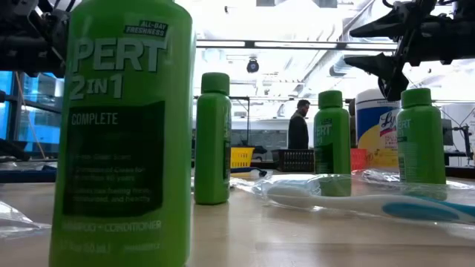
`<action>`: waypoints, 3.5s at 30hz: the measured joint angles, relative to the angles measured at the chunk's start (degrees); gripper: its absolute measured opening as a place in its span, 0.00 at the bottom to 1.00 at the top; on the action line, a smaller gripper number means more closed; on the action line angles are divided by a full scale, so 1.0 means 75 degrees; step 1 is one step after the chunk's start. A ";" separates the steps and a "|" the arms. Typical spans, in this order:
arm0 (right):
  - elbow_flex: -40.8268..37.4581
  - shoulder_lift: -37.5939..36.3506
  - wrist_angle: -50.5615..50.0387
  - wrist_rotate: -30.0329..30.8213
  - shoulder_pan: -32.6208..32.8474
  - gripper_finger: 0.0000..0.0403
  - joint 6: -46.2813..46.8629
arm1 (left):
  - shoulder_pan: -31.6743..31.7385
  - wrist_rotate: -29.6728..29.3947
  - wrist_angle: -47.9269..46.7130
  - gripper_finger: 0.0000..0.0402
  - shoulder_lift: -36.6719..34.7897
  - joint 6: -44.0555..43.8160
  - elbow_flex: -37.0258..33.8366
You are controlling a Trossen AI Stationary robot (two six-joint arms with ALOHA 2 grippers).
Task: Pick & Place Travel size toiletries
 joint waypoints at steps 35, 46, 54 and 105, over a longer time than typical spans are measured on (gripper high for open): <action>0.0000 0.0001 -0.0001 0.0000 -0.0001 0.52 0.0000 | 0.0000 0.0000 0.0000 0.60 0.0002 0.0000 -0.0001; 0.0000 0.0001 -0.0001 -0.0001 -0.0003 0.52 0.0000 | -0.0001 0.0000 0.0000 0.60 0.0002 0.0000 0.0000; 0.0003 0.0000 -0.0023 0.0115 -0.0003 0.52 -0.1295 | -0.0001 0.0000 0.0000 0.60 0.0000 0.0000 -0.0001; 0.4490 0.0108 -0.7084 -0.1475 0.0638 0.52 0.5127 | 0.0000 0.0000 0.0000 0.60 0.0002 0.0000 0.0000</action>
